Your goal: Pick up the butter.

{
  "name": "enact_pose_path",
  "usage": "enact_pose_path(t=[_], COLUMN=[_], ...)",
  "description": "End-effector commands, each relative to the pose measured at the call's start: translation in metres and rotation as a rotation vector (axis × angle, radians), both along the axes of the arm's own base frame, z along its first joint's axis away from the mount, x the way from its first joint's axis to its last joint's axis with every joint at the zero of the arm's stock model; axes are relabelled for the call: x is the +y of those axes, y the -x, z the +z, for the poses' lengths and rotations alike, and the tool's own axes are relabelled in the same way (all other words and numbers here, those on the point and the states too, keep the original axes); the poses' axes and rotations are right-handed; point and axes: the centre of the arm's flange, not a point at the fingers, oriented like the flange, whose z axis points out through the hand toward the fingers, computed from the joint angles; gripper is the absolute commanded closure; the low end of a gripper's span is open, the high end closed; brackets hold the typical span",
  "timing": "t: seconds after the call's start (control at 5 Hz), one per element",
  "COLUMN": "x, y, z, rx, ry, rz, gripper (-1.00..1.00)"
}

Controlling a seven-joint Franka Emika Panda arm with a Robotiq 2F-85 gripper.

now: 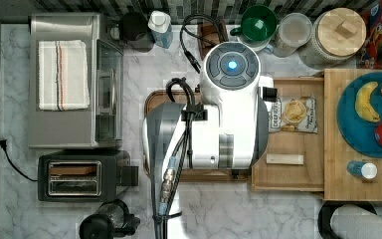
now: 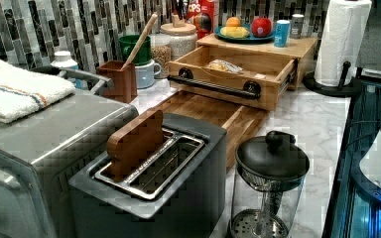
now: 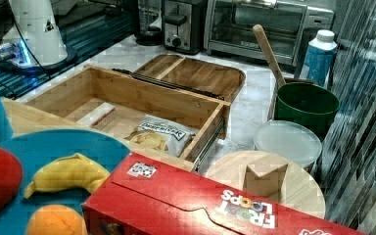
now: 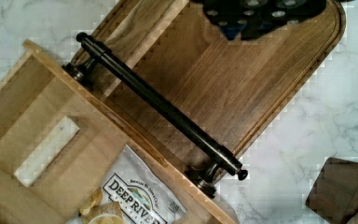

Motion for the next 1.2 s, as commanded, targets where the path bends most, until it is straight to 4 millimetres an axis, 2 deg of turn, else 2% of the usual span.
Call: enact_pose_path(t=[0.2, 0.4, 1.0, 1.2], x=[-0.001, -0.005, -0.081, -0.099], y=[0.0, 0.005, 0.021, 0.029], z=[-0.001, -0.007, -0.022, -0.032], rx=[0.0, -0.017, -0.03, -0.046], ry=[0.0, 0.003, -0.028, 0.003], rz=[-0.003, -0.006, -0.063, -0.088], gripper=[1.0, 1.0, 1.0, 1.0])
